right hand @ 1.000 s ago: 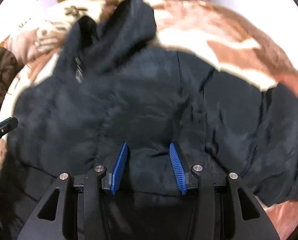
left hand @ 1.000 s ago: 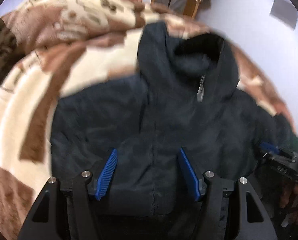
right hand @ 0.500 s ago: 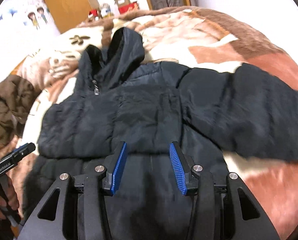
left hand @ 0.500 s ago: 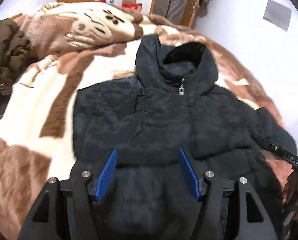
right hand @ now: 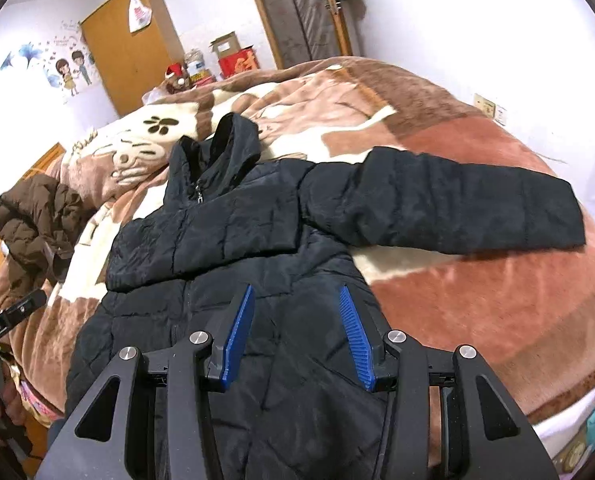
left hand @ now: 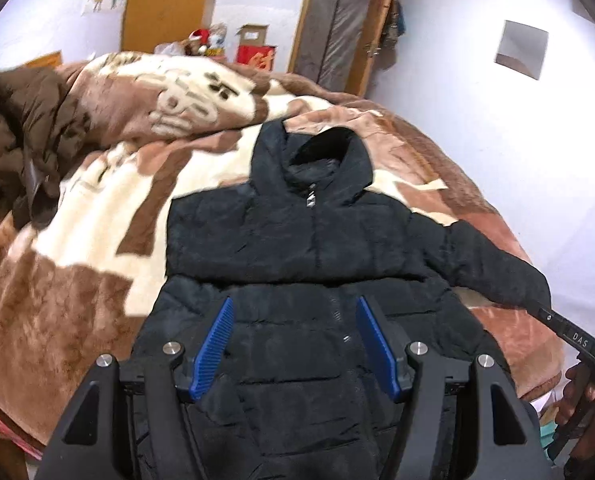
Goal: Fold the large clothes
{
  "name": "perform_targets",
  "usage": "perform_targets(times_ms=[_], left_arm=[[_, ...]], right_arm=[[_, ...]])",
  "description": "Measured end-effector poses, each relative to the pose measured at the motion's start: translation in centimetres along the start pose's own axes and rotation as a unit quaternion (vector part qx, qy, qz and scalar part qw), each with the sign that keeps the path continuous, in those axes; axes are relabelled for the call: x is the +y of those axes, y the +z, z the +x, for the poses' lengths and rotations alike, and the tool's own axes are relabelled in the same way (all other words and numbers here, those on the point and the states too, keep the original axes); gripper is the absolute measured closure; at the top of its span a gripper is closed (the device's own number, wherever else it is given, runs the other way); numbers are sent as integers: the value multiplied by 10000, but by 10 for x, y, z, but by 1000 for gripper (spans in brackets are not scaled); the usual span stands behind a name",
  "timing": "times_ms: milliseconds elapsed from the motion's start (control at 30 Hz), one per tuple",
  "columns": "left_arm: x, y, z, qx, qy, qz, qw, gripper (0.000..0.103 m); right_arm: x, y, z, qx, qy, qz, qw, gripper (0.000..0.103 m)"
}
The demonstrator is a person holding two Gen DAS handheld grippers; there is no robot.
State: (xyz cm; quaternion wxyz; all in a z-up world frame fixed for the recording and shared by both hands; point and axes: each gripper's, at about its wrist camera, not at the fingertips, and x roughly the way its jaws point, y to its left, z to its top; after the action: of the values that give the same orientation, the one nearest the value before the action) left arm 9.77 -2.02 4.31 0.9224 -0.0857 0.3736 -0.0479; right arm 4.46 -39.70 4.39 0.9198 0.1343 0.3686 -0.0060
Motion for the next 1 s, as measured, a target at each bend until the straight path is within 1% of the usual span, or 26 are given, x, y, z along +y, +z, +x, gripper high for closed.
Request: perform_targets(times_ms=[133,167,233,300,433,533,700,867,1000], left_arm=[[-23,29,-12,-217,-127,158,9996,38],[-28,37,-15,-312,-125,217,9992,38],[-38,52,-22,-533,-75,402,9977,38],[-44,65,-24,-651,-79,512,9965,37],[-45,73,-16,-705,7,613,9956,37],[-41,66,2,-521,9,525,9973,37],[-38,38,41,-119,108,523,9985,37],[-34,16,84,324,167,335,9988,37],[-32,10,111,553,259,263,9978,37]], right_arm=[[-13,7,-11,-141,-19,173,9997,57],[-17,9,-13,-236,-23,219,9995,57],[-22,9,-14,-279,-47,315,9991,57],[-30,9,-13,-284,-64,423,9987,57],[-55,11,-11,-212,-197,730,9969,57],[-78,14,-1,-109,-290,975,9948,57],[-117,16,33,94,-516,1410,9886,57],[-161,18,71,223,-682,1878,9796,56],[-195,19,101,337,-731,2292,9701,56]])
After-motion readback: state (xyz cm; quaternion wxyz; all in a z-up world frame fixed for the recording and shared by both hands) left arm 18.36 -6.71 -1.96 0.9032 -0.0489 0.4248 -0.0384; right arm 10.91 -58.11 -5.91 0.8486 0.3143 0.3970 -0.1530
